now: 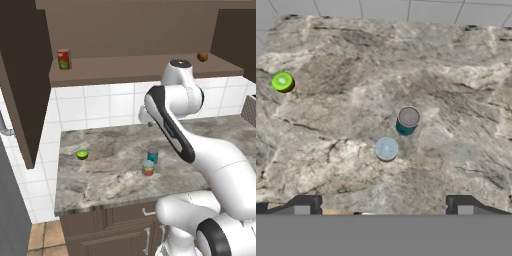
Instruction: Pick the cans from the counter and place them in their designated side in the cabinet.
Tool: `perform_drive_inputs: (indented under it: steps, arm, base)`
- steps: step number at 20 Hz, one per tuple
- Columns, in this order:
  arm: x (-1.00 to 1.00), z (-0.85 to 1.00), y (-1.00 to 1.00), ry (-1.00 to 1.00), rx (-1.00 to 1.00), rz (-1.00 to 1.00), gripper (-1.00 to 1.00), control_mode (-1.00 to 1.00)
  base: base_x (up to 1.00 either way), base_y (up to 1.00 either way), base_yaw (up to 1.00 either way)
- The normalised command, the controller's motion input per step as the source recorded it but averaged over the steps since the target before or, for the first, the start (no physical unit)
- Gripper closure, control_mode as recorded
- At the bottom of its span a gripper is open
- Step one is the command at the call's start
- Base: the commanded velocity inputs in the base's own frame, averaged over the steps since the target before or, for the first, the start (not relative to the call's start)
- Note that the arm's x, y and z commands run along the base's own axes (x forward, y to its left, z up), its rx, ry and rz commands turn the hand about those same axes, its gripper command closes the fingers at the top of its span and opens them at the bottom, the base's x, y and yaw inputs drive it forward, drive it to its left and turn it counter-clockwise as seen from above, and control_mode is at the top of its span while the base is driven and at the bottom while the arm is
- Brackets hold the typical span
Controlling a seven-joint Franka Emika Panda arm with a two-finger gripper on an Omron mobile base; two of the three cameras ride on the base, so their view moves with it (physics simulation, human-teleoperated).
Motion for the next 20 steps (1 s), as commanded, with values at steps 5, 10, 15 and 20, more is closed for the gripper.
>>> perform_drive_inputs:
  steps: [5, 10, 15, 20]
  arm:
    - [0.0, -0.23, 0.07, 0.0, 0.01, 0.0, -1.0, -1.0]
    - [0.0, -0.21, 0.0, 0.0, 0.01, 0.0, -1.0, -1.0]
    - [0.02, -0.16, 0.0, 0.0, 0.0, 0.0, -1.0, -1.0]
    - [0.02, -0.17, 0.0, 0.0, 0.0, 0.0, -1.0, -1.0]
  base:
    - [0.0, 0.0, 0.0]
    - [0.0, 0.0, 0.0]
    - [0.0, 0.0, 0.0]
    - [0.0, 0.0, 0.0]
